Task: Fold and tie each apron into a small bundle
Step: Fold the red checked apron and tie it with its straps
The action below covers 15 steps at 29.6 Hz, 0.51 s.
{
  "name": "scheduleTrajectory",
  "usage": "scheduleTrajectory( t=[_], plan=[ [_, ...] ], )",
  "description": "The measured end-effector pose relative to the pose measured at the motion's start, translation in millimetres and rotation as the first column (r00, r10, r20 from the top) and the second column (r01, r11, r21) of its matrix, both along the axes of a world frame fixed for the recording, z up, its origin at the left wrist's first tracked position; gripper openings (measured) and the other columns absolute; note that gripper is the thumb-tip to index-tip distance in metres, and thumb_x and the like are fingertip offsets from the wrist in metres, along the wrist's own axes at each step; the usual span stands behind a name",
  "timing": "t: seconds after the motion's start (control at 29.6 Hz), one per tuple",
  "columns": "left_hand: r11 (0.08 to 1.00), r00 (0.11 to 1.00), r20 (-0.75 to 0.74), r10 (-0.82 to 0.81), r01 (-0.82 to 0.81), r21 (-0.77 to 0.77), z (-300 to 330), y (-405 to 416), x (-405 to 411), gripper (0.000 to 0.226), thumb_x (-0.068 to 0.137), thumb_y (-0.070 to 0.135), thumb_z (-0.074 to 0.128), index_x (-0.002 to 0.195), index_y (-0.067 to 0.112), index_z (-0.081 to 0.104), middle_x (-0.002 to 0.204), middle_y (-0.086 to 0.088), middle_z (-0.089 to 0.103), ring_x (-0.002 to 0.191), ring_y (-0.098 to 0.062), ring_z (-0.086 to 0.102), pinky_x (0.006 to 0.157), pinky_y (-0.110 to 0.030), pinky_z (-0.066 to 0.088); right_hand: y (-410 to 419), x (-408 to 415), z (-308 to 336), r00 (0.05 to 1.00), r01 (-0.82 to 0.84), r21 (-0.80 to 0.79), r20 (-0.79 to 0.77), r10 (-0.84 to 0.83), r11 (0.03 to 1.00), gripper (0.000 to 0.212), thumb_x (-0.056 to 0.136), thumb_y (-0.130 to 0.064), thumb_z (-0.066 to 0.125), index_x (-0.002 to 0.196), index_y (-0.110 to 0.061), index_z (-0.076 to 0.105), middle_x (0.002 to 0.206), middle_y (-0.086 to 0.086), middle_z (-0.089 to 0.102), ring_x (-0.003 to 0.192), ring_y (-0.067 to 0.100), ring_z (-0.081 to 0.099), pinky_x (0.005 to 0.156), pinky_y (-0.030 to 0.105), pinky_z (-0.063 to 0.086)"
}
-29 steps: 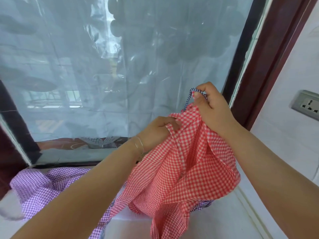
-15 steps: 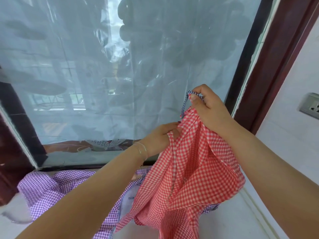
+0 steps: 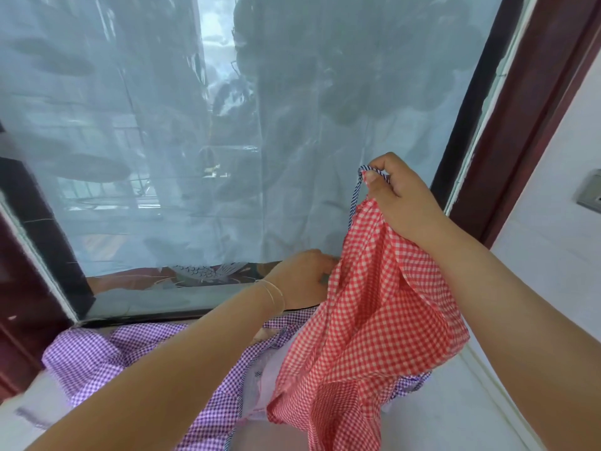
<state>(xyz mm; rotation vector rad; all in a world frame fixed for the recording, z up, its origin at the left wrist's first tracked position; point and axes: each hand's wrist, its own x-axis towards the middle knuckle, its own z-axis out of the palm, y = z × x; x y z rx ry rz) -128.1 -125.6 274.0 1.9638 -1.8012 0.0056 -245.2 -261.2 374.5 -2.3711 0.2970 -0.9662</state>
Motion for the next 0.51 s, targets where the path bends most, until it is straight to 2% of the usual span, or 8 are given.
scheduleTrajectory(
  t=[0.07, 0.1, 0.17, 0.2, 0.24, 0.3, 0.41, 0.51],
  plan=[
    [1.000, 1.000, 0.030, 0.007, -0.007, 0.006, -4, 3, 5, 0.014, 0.085, 0.019, 0.049, 0.073, 0.025, 0.054, 0.085, 0.001, 0.067, 0.075, -0.016, 0.046, 0.085, -0.037, 0.044, 2, 2, 0, 1.000, 0.014, -0.008, -0.010, -0.014, 1.000, 0.010, 0.101, -0.028, 0.043, 0.102, -0.021, 0.051, 0.074, 0.003, 0.053, 0.062, 0.010, 0.045, 0.060, 0.020, 0.036],
    [1.000, 0.999, 0.042, 0.025, -0.025, -0.007, -6, 6, 10, 0.015, 0.082, 0.020, 0.047, 0.069, 0.026, 0.052, 0.076, 0.006, 0.062, 0.073, -0.014, 0.043, 0.081, -0.038, 0.044, 2, 2, 0, 1.000, 0.024, -0.011, -0.012, -0.024, 1.000, 0.011, 0.102, -0.028, 0.043, 0.102, -0.021, 0.051, 0.072, -0.003, 0.049, 0.059, 0.004, 0.042, 0.058, 0.017, 0.035],
    [0.984, 0.993, 0.055, 0.107, -0.098, -0.148, -7, 11, 17, 0.022, 0.079, 0.017, 0.049, 0.060, 0.028, 0.045, 0.059, 0.018, 0.045, 0.065, -0.011, 0.039, 0.072, -0.037, 0.044, 3, 3, 1, 0.999, 0.054, -0.002, 0.006, -0.054, 0.999, 0.011, 0.102, -0.029, 0.042, 0.102, -0.021, 0.050, 0.069, -0.008, 0.047, 0.054, -0.003, 0.041, 0.055, 0.011, 0.034],
    [0.953, 0.985, -0.045, 0.165, -0.171, -0.251, -4, 16, 21, 0.029, 0.082, 0.013, 0.055, 0.059, 0.029, 0.047, 0.057, 0.021, 0.042, 0.062, -0.008, 0.040, 0.069, -0.033, 0.044, 3, 3, 3, 0.997, 0.075, 0.002, 0.016, -0.075, 0.997, 0.011, 0.102, -0.029, 0.042, 0.102, -0.022, 0.049, 0.068, -0.009, 0.047, 0.053, -0.004, 0.043, 0.055, 0.010, 0.034],
    [0.909, 0.953, -0.234, 0.194, -0.264, -0.323, 1, 20, 25, 0.031, 0.085, 0.009, 0.060, 0.061, 0.028, 0.054, 0.060, 0.021, 0.046, 0.064, -0.004, 0.046, 0.069, -0.027, 0.042, 1, 2, 4, 0.995, 0.102, -0.004, 0.012, -0.102, 0.995, 0.011, 0.102, -0.030, 0.041, 0.103, -0.022, 0.049, 0.068, -0.010, 0.047, 0.054, -0.003, 0.044, 0.056, 0.013, 0.036],
    [0.847, 0.827, -0.540, 0.155, -0.392, -0.358, 16, 35, 33, 0.029, 0.086, 0.004, 0.064, 0.069, 0.027, 0.062, 0.079, 0.015, 0.057, 0.078, 0.003, 0.055, 0.077, -0.017, 0.041, -6, 2, 5, 0.986, 0.161, -0.034, -0.036, -0.162, 0.986, 0.015, 0.103, -0.032, 0.039, 0.107, -0.021, 0.048, 0.070, -0.007, 0.049, 0.059, 0.004, 0.046, 0.060, 0.025, 0.039],
    [0.911, 0.798, -0.603, -0.005, -0.246, -0.332, 42, 58, 34, 0.029, 0.090, 0.002, 0.060, 0.073, 0.026, 0.065, 0.080, 0.013, 0.066, 0.082, -0.001, 0.060, 0.083, -0.013, 0.042, -20, 5, -3, 0.964, 0.249, -0.022, -0.089, -0.250, 0.968, 0.021, 0.103, -0.034, 0.037, 0.110, -0.017, 0.047, 0.070, -0.004, 0.050, 0.063, 0.013, 0.048, 0.065, 0.032, 0.039],
    [0.978, 0.777, -0.623, -0.086, -0.054, -0.202, 42, 64, 21, 0.019, 0.093, 0.002, 0.055, 0.080, 0.012, 0.063, 0.073, 0.009, 0.066, 0.071, -0.002, 0.055, 0.071, -0.019, 0.045, -29, 13, -15, 0.947, 0.315, 0.075, -0.095, -0.307, 0.946, 0.024, 0.103, -0.034, 0.037, 0.111, -0.015, 0.048, 0.073, -0.008, 0.048, 0.074, 0.019, 0.051, 0.071, 0.031, 0.037]
  ],
)
